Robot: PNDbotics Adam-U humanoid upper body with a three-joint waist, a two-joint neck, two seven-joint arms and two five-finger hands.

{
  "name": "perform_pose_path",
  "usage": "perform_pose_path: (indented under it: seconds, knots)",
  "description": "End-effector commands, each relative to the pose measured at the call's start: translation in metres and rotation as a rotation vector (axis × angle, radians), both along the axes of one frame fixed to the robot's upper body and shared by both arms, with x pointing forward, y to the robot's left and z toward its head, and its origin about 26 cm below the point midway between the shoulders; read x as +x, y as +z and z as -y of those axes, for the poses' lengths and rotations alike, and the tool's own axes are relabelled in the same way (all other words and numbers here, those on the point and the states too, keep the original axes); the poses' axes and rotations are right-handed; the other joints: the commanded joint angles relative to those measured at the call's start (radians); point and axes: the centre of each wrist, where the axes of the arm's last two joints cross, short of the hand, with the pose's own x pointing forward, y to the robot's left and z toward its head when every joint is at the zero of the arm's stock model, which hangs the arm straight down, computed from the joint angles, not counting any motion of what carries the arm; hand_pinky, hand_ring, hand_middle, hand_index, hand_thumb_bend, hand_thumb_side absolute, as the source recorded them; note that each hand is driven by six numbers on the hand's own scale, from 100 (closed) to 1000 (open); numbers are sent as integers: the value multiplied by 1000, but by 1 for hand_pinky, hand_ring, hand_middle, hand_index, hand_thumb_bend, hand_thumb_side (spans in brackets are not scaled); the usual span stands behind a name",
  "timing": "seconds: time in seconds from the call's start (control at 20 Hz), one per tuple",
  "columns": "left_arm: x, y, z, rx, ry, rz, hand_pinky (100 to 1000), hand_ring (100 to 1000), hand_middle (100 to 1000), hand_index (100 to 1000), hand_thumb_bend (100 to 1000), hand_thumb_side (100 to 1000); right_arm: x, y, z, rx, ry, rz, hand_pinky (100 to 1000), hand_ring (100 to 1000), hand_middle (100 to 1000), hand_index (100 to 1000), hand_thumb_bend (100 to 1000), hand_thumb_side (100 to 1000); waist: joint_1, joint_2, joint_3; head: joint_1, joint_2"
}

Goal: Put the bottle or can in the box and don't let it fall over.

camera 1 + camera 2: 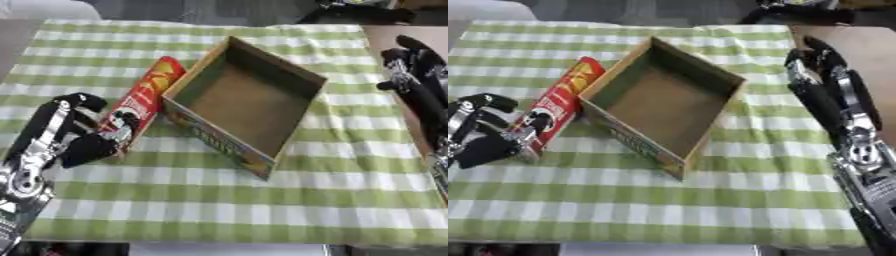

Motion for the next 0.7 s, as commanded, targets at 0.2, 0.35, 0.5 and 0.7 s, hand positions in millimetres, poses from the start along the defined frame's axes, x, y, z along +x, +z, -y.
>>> perform_pose_path:
  seconds: [0.2, 0.35, 0.5, 0.7]
  knots:
    - [7, -1, -1, 60, 50, 41, 664, 666, 696, 758, 507, 387, -1, 10, 0, -14, 12, 29, 681, 919, 790, 939, 100, 669, 0, -25, -2, 5, -4]
    - [9, -4, 0, 80, 67, 57, 670, 670, 699, 757, 509, 386, -1, 10, 0, -14, 13, 28, 681, 919, 790, 939, 100, 670, 0, -23, -2, 7, -5]
    - [10, -5, 1, 85, 73, 60, 670, 668, 701, 757, 512, 382, -1, 10, 0, -14, 15, 29, 682, 919, 790, 938, 100, 670, -2, -21, -2, 11, -8]
    - [10, -3, 2, 90, 76, 84, 674, 671, 704, 759, 515, 378, -1, 10, 0, -14, 14, 28, 682, 919, 791, 939, 100, 671, -3, -18, -2, 15, -10]
